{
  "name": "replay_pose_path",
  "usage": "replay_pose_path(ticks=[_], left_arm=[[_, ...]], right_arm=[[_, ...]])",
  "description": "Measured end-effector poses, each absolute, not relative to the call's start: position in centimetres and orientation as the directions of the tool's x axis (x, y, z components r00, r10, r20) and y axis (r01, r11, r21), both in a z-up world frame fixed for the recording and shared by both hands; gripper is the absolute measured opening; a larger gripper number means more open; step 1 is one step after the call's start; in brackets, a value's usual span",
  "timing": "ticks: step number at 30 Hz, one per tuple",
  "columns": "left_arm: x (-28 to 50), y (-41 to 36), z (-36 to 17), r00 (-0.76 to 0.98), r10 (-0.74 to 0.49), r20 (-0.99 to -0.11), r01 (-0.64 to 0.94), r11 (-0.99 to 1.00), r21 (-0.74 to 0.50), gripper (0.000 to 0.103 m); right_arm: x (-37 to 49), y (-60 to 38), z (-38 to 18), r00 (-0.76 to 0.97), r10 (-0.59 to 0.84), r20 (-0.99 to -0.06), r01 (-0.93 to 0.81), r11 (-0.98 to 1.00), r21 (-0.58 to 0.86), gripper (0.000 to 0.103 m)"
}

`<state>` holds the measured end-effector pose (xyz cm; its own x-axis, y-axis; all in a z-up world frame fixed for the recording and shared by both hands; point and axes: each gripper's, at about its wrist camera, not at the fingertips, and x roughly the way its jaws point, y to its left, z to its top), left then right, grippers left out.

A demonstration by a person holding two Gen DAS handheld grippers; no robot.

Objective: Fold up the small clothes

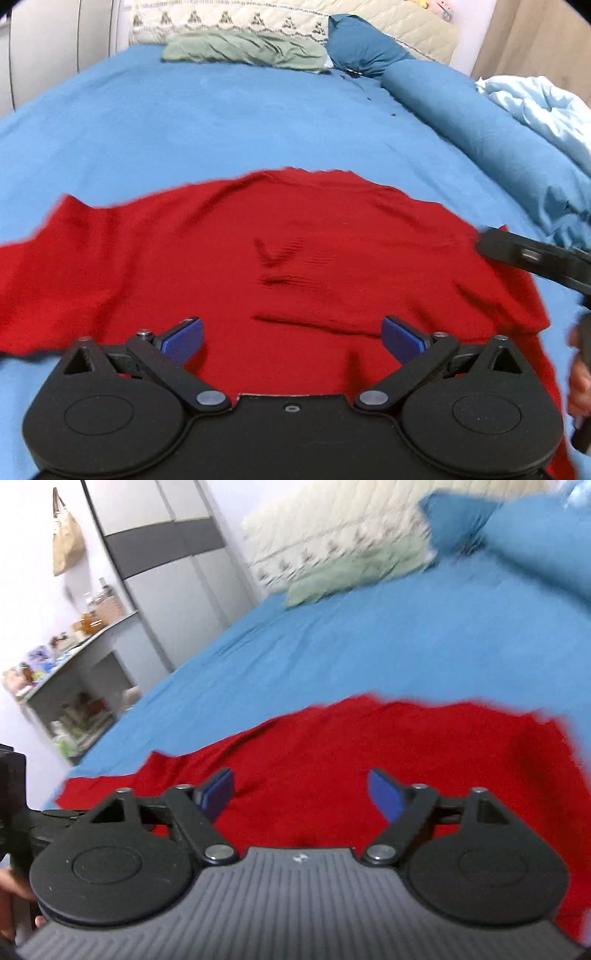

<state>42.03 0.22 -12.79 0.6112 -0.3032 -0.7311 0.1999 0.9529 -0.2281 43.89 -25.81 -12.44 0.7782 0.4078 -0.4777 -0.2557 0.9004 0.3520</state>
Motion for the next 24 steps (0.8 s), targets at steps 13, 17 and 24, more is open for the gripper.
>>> replay_pose_path(ticks=[13, 17, 24], left_arm=[[43.9, -2.1, -15.4, 0.645, -0.281, -0.711, 0.048, 0.943, -0.329, 0.019], [44.7, -1.6, -14.5, 0.68, -0.251, -0.689, 0.019, 0.945, -0.325, 0.005], [42.9, 2.3, -10.1, 0.83, -0.065, -0.553, -0.028, 0.987, -0.157, 0.005]], right_arm=[[35.9, -34.8, -14.8, 0.799, 0.198, -0.568, -0.064, 0.967, 0.248, 0.101], [35.2, -36.4, -16.0, 0.797, 0.133, -0.589, -0.004, 0.976, 0.216, 0.101], [35.9, -35.4, -17.4, 0.778, 0.014, -0.629, 0.018, 0.999, 0.044, 0.101]])
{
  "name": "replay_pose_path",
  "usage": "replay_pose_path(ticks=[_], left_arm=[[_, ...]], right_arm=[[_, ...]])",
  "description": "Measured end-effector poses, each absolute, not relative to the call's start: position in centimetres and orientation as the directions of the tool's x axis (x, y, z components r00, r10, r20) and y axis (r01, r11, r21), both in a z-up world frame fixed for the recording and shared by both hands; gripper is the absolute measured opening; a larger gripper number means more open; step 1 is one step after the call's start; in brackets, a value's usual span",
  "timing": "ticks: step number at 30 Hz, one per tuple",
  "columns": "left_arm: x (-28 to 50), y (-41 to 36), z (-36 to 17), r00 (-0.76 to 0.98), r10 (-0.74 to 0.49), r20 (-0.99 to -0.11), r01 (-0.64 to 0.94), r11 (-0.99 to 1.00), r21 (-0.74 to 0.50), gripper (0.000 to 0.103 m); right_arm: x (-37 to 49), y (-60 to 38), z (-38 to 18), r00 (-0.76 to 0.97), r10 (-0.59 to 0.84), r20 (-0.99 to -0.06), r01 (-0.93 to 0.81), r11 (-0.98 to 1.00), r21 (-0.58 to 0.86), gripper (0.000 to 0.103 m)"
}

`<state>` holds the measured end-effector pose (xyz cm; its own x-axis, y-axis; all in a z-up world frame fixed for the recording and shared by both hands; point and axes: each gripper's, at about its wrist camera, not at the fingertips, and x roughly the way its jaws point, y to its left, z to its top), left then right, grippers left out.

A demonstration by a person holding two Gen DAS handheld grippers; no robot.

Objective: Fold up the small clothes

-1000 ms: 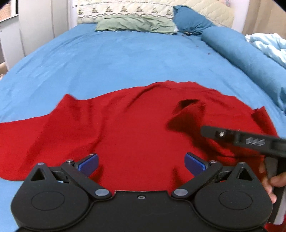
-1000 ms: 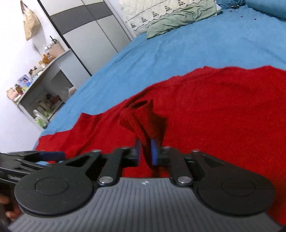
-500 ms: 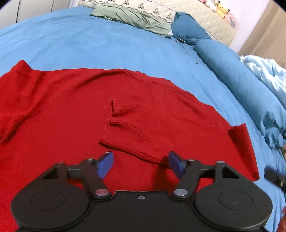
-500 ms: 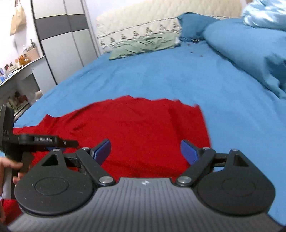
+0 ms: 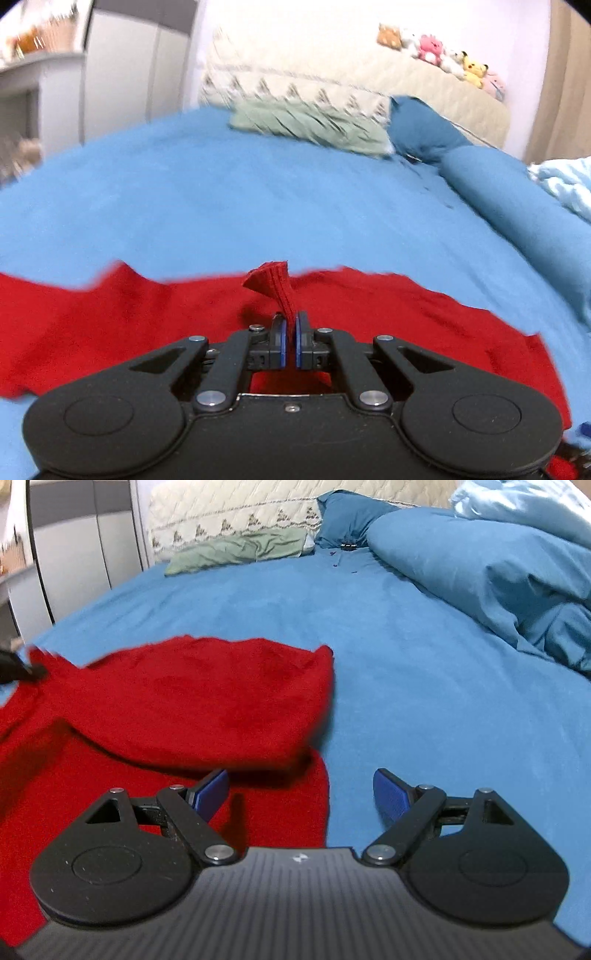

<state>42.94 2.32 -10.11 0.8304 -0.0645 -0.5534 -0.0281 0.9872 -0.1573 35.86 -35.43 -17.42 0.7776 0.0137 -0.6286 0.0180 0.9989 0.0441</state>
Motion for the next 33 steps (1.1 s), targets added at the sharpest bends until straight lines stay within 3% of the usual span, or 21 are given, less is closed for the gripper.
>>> replay_pose_path(ticks=[5, 9, 13, 15, 20, 22, 24, 29, 33], left_arm=[[42.1, 5.6, -12.2, 0.825, 0.019, -0.565, -0.102, 0.988, -0.115, 0.005], [41.9, 6.1, -13.4, 0.813, 0.017, -0.582, -0.115, 0.984, -0.133, 0.005], [41.5, 6.3, -13.5, 0.811, 0.004, -0.584, -0.106, 0.984, -0.14, 0.005], [41.2, 6.3, -14.1, 0.798, -0.005, -0.603, -0.096, 0.986, -0.136, 0.006], [38.8, 6.6, -13.9, 0.782, 0.038, -0.622, -0.088, 0.995, -0.051, 0.024], [37.1, 6.5, -12.7, 0.818, 0.041, -0.574, -0.059, 0.998, -0.012, 0.056], [36.5, 5.7, -11.6, 0.838, 0.009, -0.546, -0.008, 1.0, 0.004, 0.065], [39.6, 3.3, -11.8, 0.808, -0.077, -0.585, 0.062, 0.997, -0.047, 0.066], [41.6, 2.5, -13.4, 0.773, -0.136, -0.62, 0.094, 0.991, -0.1, 0.066]], right_arm=[[38.2, -33.9, -18.3, 0.734, -0.027, -0.678, 0.01, 1.0, -0.03, 0.1], [39.7, -33.1, -18.6, 0.735, -0.063, -0.675, 0.002, 0.996, -0.091, 0.101], [40.7, -34.5, -18.4, 0.715, -0.209, -0.667, 0.106, 0.976, -0.192, 0.101], [40.2, -36.4, -18.4, 0.703, -0.179, -0.689, 0.123, 0.984, -0.13, 0.101], [38.0, -37.3, -18.0, 0.68, -0.185, -0.709, 0.07, 0.98, -0.188, 0.102], [37.3, -36.9, -16.5, 0.705, -0.14, -0.696, 0.045, 0.987, -0.153, 0.102], [36.9, -35.8, -14.8, 0.77, 0.005, -0.638, -0.047, 0.998, -0.049, 0.103], [40.8, -31.8, -15.5, 0.781, 0.206, -0.59, -0.149, 0.978, 0.145, 0.103], [43.3, -31.7, -19.5, 0.729, 0.145, -0.669, -0.061, 0.987, 0.148, 0.103]])
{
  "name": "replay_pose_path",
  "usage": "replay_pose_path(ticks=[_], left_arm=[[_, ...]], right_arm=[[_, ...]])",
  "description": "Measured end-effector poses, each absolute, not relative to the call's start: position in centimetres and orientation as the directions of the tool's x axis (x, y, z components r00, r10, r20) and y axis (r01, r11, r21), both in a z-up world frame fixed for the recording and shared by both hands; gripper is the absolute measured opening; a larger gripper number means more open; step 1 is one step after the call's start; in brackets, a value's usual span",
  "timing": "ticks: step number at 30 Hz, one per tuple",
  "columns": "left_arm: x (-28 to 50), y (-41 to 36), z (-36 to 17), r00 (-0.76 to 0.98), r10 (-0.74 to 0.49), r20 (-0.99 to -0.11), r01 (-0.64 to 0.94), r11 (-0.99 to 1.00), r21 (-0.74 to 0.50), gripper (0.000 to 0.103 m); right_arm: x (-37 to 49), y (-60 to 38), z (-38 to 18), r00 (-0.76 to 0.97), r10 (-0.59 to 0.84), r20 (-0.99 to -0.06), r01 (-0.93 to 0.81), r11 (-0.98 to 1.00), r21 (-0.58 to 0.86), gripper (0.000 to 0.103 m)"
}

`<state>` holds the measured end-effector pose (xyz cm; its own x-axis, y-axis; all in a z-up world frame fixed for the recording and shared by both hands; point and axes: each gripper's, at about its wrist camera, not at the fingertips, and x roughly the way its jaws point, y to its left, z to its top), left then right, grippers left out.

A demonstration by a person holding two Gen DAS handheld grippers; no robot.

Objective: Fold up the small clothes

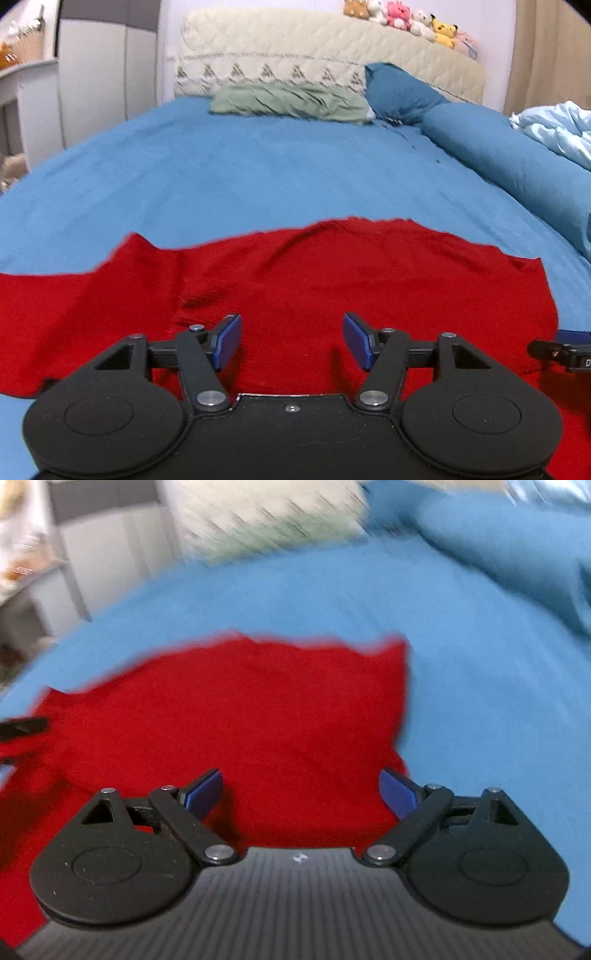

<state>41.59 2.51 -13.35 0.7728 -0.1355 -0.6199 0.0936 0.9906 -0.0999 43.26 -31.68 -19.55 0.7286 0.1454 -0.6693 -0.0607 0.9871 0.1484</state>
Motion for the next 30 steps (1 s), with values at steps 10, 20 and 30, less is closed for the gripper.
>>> replay_pose_path(ticks=[10, 20, 30], left_arm=[[42.2, 2.0, -15.8, 0.726, -0.15, -0.671, 0.123, 0.988, -0.088, 0.068], [41.5, 2.7, -14.4, 0.729, -0.163, -0.665, 0.126, 0.987, -0.103, 0.071], [33.9, 14.0, -5.8, 0.822, -0.038, -0.569, -0.074, 0.982, -0.172, 0.103]], right_arm=[[49.2, -30.3, -18.7, 0.79, 0.138, -0.598, -0.066, 0.988, 0.141, 0.103], [52.2, -31.0, -18.6, 0.768, 0.064, -0.637, 0.007, 0.994, 0.108, 0.103], [42.7, -27.1, -8.6, 0.8, 0.187, -0.569, -0.115, 0.98, 0.16, 0.103]])
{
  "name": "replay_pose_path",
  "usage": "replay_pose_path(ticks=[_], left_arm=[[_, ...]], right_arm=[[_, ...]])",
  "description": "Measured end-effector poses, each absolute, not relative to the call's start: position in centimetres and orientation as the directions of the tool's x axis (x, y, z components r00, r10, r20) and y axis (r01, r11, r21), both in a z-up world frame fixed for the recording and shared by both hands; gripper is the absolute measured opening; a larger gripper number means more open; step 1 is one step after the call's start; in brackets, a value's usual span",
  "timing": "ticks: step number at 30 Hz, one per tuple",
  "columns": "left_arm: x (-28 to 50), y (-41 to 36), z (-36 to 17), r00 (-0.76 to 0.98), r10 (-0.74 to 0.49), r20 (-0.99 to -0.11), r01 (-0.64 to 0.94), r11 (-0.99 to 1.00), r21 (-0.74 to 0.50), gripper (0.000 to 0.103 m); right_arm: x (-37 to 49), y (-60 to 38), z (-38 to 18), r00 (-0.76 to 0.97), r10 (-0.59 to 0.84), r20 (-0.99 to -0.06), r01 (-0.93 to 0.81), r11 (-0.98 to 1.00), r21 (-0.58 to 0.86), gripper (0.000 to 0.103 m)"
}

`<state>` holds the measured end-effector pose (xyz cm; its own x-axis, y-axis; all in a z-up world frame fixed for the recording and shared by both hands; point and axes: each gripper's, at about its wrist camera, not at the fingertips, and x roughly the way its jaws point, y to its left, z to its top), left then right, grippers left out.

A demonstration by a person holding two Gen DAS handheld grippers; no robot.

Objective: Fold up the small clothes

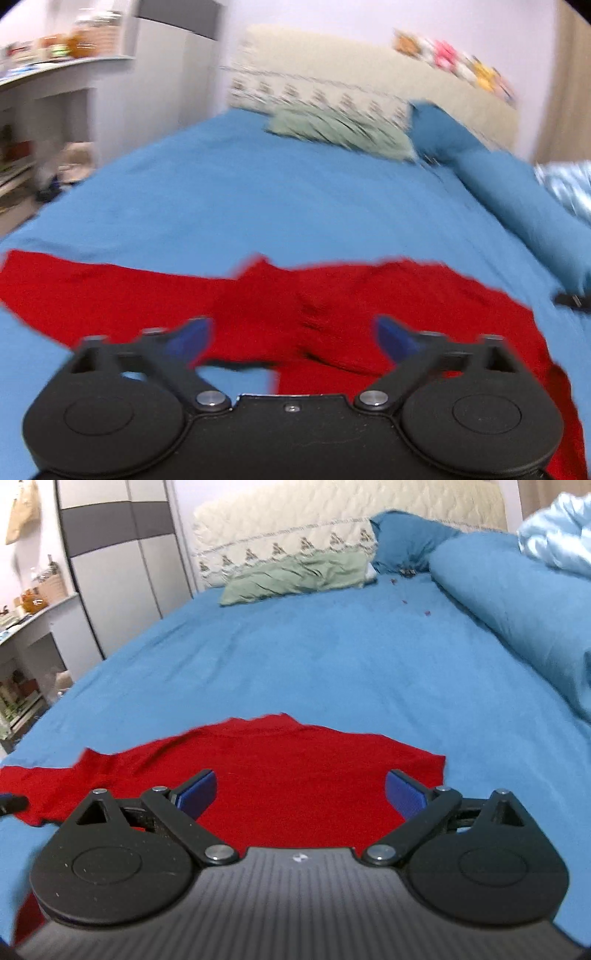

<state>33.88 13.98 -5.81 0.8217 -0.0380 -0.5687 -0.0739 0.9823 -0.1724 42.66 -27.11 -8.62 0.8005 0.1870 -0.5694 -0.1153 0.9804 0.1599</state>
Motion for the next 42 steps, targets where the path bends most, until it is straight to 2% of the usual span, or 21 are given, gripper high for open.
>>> replay_pose_path(ticks=[5, 9, 12, 14, 16, 20, 21, 24, 26, 27, 28, 32, 37, 42], left_arm=[[31.7, 22.6, -4.7, 0.829, 0.076, -0.553, -0.255, 0.933, -0.253, 0.103], [31.1, 29.5, -6.5, 0.816, 0.105, -0.568, -0.371, 0.849, -0.376, 0.103], [31.5, 33.3, -8.8, 0.798, 0.111, -0.592, -0.431, 0.791, -0.434, 0.096], [32.5, 35.4, -10.8, 0.783, 0.09, -0.616, -0.455, 0.758, -0.467, 0.085], [33.3, 36.9, -12.5, 0.767, 0.097, -0.635, -0.479, 0.744, -0.465, 0.065], [34.5, 39.3, -15.0, 0.753, 0.096, -0.651, -0.511, 0.708, -0.487, 0.05], [34.9, 39.7, -15.6, 0.758, 0.093, -0.646, -0.512, 0.699, -0.5, 0.044], [35.8, 40.5, -16.1, 0.77, 0.119, -0.627, -0.518, 0.69, -0.505, 0.034], [36.4, 40.6, -16.0, 0.762, 0.149, -0.631, -0.538, 0.687, -0.488, 0.023], [36.7, 40.7, -16.0, 0.754, 0.166, -0.635, -0.552, 0.684, -0.477, 0.01], [37.2, 40.8, -16.0, 0.747, 0.179, -0.64, -0.562, 0.685, -0.464, 0.006], [37.9, 39.7, -14.6, 0.742, 0.225, -0.632, -0.555, 0.735, -0.39, 0.005], [39.4, 34.2, -8.7, 0.819, 0.231, -0.525, -0.422, 0.863, -0.279, 0.005], [42.0, 22.3, -1.4, 0.92, 0.066, -0.387, -0.141, 0.976, -0.168, 0.005]], right_arm=[[41.2, -22.6, -7.2, 0.764, 0.267, -0.587, -0.2, 0.964, 0.178, 0.103], [40.6, -18.7, -7.8, 0.738, 0.309, -0.6, -0.253, 0.951, 0.179, 0.103], [40.6, -16.2, -8.5, 0.713, 0.348, -0.608, -0.281, 0.937, 0.208, 0.103], [40.7, -14.4, -9.0, 0.699, 0.365, -0.615, -0.3, 0.93, 0.212, 0.103], [40.5, -12.7, -9.4, 0.695, 0.358, -0.623, -0.311, 0.932, 0.188, 0.103], [40.7, -11.3, -10.4, 0.69, 0.363, -0.626, -0.317, 0.929, 0.189, 0.103], [40.8, -11.0, -10.6, 0.688, 0.365, -0.627, -0.315, 0.929, 0.195, 0.103], [41.3, -10.5, -11.5, 0.683, 0.361, -0.635, -0.311, 0.93, 0.194, 0.103], [41.6, -10.3, -12.0, 0.681, 0.362, -0.637, -0.311, 0.93, 0.196, 0.103], [41.8, -10.3, -12.3, 0.679, 0.364, -0.638, -0.311, 0.929, 0.199, 0.103], [41.9, -10.3, -12.5, 0.678, 0.364, -0.638, -0.309, 0.929, 0.201, 0.103], [42.1, -10.6, -12.9, 0.676, 0.364, -0.64, -0.299, 0.93, 0.213, 0.103], [42.1, -12.3, -11.9, 0.703, 0.366, -0.611, -0.28, 0.931, 0.235, 0.103], [41.6, -15.4, -9.9, 0.752, 0.314, -0.58, -0.217, 0.948, 0.232, 0.103]])
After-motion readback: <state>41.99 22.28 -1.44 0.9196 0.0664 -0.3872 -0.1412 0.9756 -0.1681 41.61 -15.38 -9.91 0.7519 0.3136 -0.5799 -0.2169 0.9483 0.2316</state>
